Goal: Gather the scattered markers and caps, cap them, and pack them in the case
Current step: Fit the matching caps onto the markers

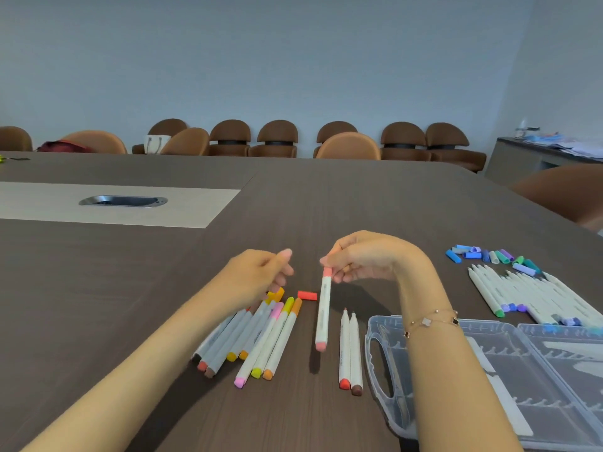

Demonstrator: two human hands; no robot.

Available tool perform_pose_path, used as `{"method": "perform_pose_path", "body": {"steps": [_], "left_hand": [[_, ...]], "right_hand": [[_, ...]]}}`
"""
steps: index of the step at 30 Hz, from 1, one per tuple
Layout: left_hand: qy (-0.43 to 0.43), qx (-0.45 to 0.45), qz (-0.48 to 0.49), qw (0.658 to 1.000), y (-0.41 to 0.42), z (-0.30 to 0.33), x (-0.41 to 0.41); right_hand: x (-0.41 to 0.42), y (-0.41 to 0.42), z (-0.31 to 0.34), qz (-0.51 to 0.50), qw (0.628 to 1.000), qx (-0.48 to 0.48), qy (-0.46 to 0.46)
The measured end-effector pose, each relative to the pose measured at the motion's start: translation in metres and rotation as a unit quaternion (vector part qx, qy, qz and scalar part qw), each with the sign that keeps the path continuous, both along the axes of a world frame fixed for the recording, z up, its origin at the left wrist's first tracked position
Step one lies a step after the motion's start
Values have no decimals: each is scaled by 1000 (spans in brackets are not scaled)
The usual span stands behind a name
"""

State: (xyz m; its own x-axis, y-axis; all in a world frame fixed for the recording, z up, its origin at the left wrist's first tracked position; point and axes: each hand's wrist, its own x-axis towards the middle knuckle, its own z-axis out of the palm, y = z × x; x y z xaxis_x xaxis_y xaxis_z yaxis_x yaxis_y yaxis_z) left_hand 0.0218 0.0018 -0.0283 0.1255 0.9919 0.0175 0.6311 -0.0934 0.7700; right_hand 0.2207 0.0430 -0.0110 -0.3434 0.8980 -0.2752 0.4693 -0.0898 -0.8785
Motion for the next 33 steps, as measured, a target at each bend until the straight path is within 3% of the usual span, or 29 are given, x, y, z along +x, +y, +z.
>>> {"method": "perform_pose_path", "body": {"steps": [6, 11, 14, 17, 20, 24, 33], "left_hand": [[121, 5, 23, 992, 11, -12, -20], [137, 21, -58, 989, -17, -16, 14], [174, -18, -108, 979, -35, -24, 45], [230, -60, -111, 965, -35, -35, 65], [236, -76, -86, 965, -34, -38, 75], [246, -82, -58, 964, -34, -39, 80], [230, -108, -22, 967, -33, -42, 81]], "right_hand": [[-15, 0, -7, 68, 988, -40, -131], [-11, 4, -8, 4, 990, -10, -141], [-1, 6, -8, -46, 983, 46, -170], [2, 5, -18, -85, 958, 182, -205], [-11, -2, -34, -12, 944, 257, -206], [-26, 1, -54, 96, 940, 234, -229], [-25, 9, -65, 72, 947, 244, -194]]}}
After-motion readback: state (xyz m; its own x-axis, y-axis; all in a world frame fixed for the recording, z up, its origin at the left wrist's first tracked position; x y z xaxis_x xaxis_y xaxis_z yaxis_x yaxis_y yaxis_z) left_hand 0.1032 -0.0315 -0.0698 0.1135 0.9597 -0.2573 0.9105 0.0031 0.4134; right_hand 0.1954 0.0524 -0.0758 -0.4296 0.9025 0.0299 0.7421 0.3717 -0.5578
